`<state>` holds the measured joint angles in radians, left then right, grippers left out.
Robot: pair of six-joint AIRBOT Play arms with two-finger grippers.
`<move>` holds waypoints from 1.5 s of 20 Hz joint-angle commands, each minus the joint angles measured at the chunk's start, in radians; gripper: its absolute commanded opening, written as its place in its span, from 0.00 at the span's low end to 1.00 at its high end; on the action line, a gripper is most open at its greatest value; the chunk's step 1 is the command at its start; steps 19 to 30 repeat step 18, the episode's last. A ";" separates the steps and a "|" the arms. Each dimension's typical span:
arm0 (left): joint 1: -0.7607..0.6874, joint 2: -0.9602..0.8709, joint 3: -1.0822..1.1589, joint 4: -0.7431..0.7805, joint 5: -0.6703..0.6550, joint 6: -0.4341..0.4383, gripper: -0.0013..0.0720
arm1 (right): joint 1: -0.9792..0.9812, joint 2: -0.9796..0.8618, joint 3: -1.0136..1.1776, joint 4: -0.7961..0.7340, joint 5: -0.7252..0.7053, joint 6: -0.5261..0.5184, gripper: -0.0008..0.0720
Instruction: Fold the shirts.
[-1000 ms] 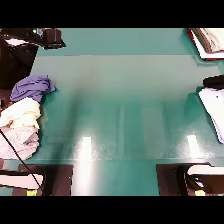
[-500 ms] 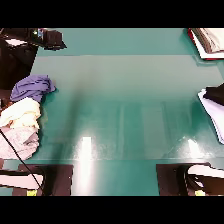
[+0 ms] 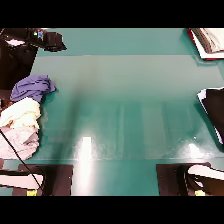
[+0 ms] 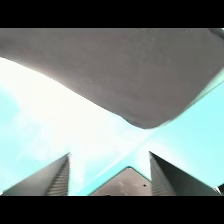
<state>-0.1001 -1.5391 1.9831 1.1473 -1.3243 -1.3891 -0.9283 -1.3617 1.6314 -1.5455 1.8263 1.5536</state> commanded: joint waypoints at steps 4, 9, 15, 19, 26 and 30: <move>0.000 0.000 0.000 -0.001 -0.009 0.001 0.05 | 0.128 0.003 0.135 0.343 -0.003 0.041 0.61; 0.000 0.000 0.000 -0.003 0.014 0.002 0.05 | 0.425 0.003 0.271 0.449 -0.019 0.038 0.04; 0.000 0.000 0.000 -0.004 0.016 0.002 0.05 | 0.763 0.002 0.331 0.445 -0.084 0.036 0.04; 0.000 0.000 0.000 -0.003 0.016 0.001 0.05 | 0.851 0.002 0.331 0.445 -0.096 0.034 0.04; 0.000 0.000 0.000 -0.003 0.016 0.001 0.05 | 0.851 0.002 0.331 0.445 -0.096 0.034 0.04; 0.000 0.000 0.000 -0.003 0.016 0.001 0.05 | 0.851 0.002 0.331 0.445 -0.096 0.034 0.04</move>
